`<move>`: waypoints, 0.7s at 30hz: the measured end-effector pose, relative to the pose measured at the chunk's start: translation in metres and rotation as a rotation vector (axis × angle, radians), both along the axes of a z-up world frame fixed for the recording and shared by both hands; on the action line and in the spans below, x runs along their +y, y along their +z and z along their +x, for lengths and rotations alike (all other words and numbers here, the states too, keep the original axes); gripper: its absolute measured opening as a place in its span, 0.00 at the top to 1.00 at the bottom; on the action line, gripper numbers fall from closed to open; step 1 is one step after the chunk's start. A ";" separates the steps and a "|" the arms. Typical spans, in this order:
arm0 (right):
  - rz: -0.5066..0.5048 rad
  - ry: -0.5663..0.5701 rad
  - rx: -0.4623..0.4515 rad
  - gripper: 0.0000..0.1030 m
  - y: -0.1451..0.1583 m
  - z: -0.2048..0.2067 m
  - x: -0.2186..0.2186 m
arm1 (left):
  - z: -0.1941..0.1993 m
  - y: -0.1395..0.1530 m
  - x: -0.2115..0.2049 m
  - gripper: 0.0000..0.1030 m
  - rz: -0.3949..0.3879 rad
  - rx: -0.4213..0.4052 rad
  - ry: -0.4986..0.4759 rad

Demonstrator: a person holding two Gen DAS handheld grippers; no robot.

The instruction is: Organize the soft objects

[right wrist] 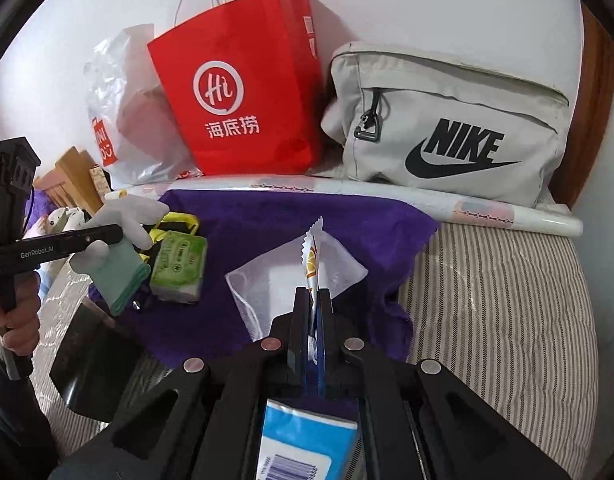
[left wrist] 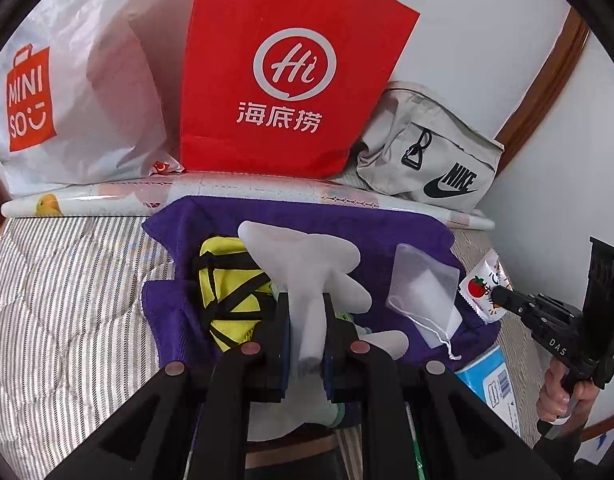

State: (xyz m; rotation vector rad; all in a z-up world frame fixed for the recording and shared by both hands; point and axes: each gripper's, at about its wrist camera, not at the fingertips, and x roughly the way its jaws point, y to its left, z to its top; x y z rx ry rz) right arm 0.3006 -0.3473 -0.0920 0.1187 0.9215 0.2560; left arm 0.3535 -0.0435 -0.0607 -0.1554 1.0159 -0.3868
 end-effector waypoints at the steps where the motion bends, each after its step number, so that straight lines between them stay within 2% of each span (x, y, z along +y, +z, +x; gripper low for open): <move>1: -0.002 -0.002 0.001 0.97 -0.001 0.001 0.000 | 0.001 -0.001 0.000 0.88 0.001 0.002 0.000; 11: -0.076 -0.015 0.020 0.97 -0.013 0.012 0.001 | 0.011 -0.016 -0.004 0.88 0.020 0.027 -0.012; 14: -0.091 -0.004 0.029 0.96 -0.017 0.013 0.004 | 0.012 -0.020 -0.005 0.85 0.025 0.040 -0.020; 17: -0.085 0.004 0.037 0.93 -0.020 0.014 0.005 | 0.013 -0.023 -0.007 0.80 0.041 0.049 -0.023; 21: -0.079 0.021 0.047 0.91 -0.021 0.013 0.008 | 0.013 -0.025 -0.007 0.65 0.045 0.064 -0.022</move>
